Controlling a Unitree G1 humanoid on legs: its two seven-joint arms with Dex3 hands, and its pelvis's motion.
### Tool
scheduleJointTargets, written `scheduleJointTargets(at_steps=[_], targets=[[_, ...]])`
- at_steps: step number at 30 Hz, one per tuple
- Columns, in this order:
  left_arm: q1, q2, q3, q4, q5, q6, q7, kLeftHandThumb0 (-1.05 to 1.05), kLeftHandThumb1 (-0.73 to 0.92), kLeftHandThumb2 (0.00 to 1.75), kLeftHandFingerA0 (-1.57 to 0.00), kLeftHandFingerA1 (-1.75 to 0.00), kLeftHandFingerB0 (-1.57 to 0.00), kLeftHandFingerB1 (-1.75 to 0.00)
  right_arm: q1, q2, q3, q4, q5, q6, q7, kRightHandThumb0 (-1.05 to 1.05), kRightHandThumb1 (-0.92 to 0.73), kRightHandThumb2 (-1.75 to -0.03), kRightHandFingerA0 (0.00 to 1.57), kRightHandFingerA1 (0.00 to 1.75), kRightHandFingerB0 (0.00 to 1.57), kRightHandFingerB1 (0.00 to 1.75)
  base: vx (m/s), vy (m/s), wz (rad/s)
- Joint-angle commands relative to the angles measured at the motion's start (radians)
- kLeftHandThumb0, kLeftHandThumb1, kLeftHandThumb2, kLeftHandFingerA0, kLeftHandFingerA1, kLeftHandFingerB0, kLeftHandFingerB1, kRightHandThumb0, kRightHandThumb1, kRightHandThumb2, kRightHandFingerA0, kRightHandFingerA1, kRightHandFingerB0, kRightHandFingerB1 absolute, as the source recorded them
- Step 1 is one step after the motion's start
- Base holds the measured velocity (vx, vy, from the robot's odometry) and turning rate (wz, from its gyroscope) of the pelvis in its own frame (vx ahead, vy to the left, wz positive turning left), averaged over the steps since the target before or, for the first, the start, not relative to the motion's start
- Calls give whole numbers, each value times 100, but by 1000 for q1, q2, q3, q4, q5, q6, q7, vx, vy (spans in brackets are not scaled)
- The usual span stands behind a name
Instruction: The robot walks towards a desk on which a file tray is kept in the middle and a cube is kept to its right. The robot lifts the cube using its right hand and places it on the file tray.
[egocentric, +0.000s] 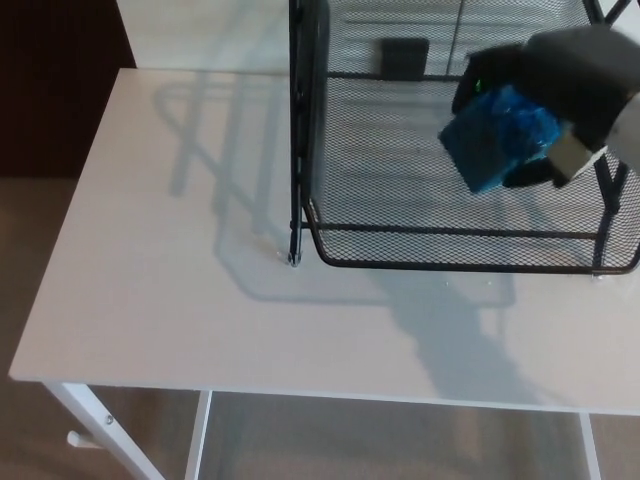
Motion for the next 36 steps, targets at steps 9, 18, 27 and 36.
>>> scheduleJointTargets(at_steps=[9,18,27,36], targets=[[2,23,13,14,0,-27,8,-89,86,67,-40,-77,-26,-62,-9,-10,83,-50,-59,22,177,-87,-43,-73,0,8,10,3,0,0,0],[13,25,5,9,9,-41,8,-87,87,72,-40,-75,-25,-61,-12,-52,8,-208,-57,7,184,-88,-54,-93,0,19,0,0,0,0,0],[28,30,8,6,5,-50,-4,-88,87,66,-43,-76,-27,-61,10,-164,-175,-426,60,29,316,-94,-56,-90,0,15,0,0,0,0,0],[32,20,8,6,4,-44,10,-86,86,70,-46,-78,-31,-64,219,-373,-722,-554,305,77,387,-86,-49,-77,0,14,2,0,0,0,0]])
